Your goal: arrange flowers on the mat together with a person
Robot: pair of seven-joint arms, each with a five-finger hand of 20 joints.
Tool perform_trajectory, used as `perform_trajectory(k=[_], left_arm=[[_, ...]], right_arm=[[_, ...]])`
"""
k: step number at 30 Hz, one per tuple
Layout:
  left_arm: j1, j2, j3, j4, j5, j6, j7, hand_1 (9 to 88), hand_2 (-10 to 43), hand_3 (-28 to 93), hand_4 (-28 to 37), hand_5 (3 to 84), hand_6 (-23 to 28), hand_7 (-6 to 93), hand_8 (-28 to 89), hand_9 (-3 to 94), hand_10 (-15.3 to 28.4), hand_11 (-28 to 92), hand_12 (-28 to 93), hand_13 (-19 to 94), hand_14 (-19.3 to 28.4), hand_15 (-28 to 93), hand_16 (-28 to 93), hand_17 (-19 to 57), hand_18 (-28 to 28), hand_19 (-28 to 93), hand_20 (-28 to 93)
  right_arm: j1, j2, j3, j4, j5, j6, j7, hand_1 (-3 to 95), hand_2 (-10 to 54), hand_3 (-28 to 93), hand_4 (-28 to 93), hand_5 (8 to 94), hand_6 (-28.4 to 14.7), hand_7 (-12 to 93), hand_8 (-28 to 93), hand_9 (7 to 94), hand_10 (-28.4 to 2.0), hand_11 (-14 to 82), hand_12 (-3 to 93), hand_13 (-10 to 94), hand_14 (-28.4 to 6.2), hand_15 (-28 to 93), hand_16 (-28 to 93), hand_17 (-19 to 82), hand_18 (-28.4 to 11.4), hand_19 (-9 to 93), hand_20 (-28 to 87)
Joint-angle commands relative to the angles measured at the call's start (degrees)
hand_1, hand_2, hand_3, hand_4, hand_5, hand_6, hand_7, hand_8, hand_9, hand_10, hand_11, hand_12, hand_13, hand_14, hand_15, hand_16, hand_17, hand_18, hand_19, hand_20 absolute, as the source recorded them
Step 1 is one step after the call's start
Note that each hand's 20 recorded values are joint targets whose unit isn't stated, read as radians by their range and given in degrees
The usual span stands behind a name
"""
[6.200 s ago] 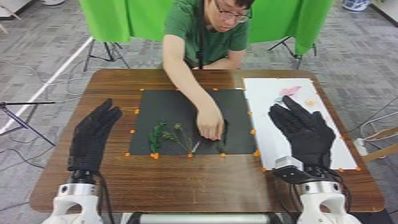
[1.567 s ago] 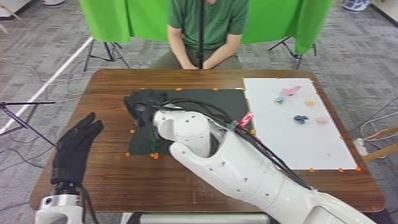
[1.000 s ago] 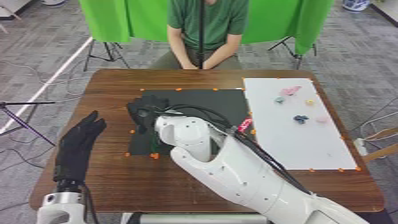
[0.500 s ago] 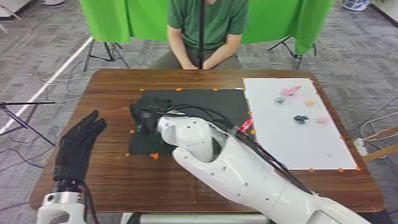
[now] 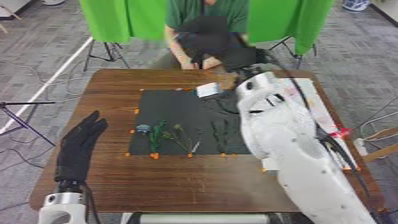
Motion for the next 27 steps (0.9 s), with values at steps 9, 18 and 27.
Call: perform_trajectory(k=[9, 18, 27], left_arm=[[-1.5, -0.48, 3.38, -0.7, 2.81, -2.87, -0.04, 22.8, -4.3, 68, -24.9, 43.9, 2.7, 8.0, -6, 43.7, 12.4, 11, 12, 33, 14.1, 9, 0, 6.2, 9.1, 2, 16], [-1.6, -0.82, 3.63, -0.7, 3.01, -3.67, -0.16, 22.8, -4.4, 68, -25.1, 44.0, 2.7, 8.0, -6, 43.8, 12.4, 11, 12, 33, 14.1, 9, 0, 6.2, 9.1, 2, 16], [-1.8, -0.3, 3.6, -0.57, 2.6, -3.49, -0.16, 22.9, -4.2, 68, -25.0, 44.0, 2.8, 7.9, -6, 43.7, 12.4, 11, 12, 33, 14.0, 9, 0, 6.2, 9.1, 2, 16]], right_arm=[[-49.6, -2.8, 24.7, -6.4, 47.2, 6.7, -25.3, 9.2, 4.1, 76, -19, 36.9, -0.5, 6, -8, 37.3, -15.0, 3.0, 9.3, 26, -11.0, 5, 14, 13, -13.8, 8, 25], [-51.4, -4.9, 26.4, -6.7, 46.2, 6.4, -27.4, 8.4, 4.4, 77, -19, 36.7, -0.5, 7, -8, 38.0, -14.8, 3.4, 9.0, 26, -10.3, 6, 12, 13, -12.8, 8, 25], [-53.0, -5.2, 26.8, -6.8, 46.2, 6.2, -28.0, 8.1, 5.0, 78, -19, 36.6, -0.5, 8, -9, 38.4, -14.9, 3.5, 9.1, 27, -10.8, 7, 11, 14, -12.9, 8, 25]])
